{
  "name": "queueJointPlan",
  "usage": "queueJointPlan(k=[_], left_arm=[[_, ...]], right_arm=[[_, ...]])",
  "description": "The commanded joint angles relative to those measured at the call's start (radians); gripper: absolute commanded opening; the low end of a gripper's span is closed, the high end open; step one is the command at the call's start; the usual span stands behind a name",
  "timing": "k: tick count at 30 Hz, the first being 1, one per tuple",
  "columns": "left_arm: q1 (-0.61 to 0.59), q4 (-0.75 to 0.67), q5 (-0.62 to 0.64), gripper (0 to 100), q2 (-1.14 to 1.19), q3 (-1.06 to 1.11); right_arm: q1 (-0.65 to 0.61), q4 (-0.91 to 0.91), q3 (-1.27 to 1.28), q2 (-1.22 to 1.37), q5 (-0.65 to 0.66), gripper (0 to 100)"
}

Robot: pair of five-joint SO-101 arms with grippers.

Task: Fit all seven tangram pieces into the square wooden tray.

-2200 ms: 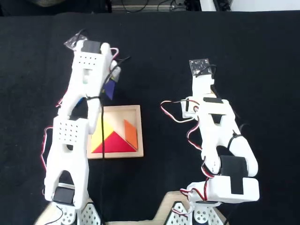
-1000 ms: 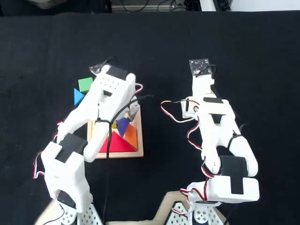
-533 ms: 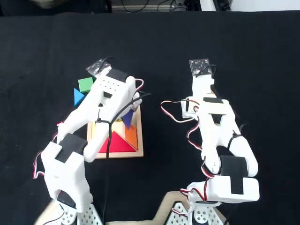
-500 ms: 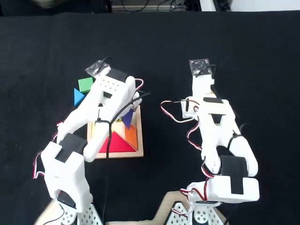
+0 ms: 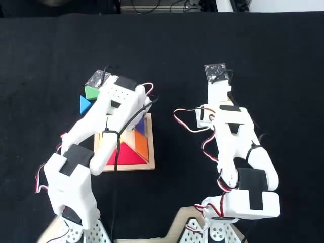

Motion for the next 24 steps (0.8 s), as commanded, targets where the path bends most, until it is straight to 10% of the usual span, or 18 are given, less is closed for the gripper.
queueJointPlan(k=[1, 19, 24], left_arm=[[0.005, -0.054, 0.006, 3, -0.044, 0.022], [0.042, 0.037, -0.066, 4, -0.054, 0.016], [0.025, 0.035, -0.068, 29, -0.054, 0.016]], right_arm=[[-0.005, 0.002, -0.041, -0.002, -0.002, 1.1], [-0.005, 0.002, -0.041, -0.002, -0.002, 1.1], [-0.005, 0.002, -0.041, -0.002, -0.002, 1.1]])
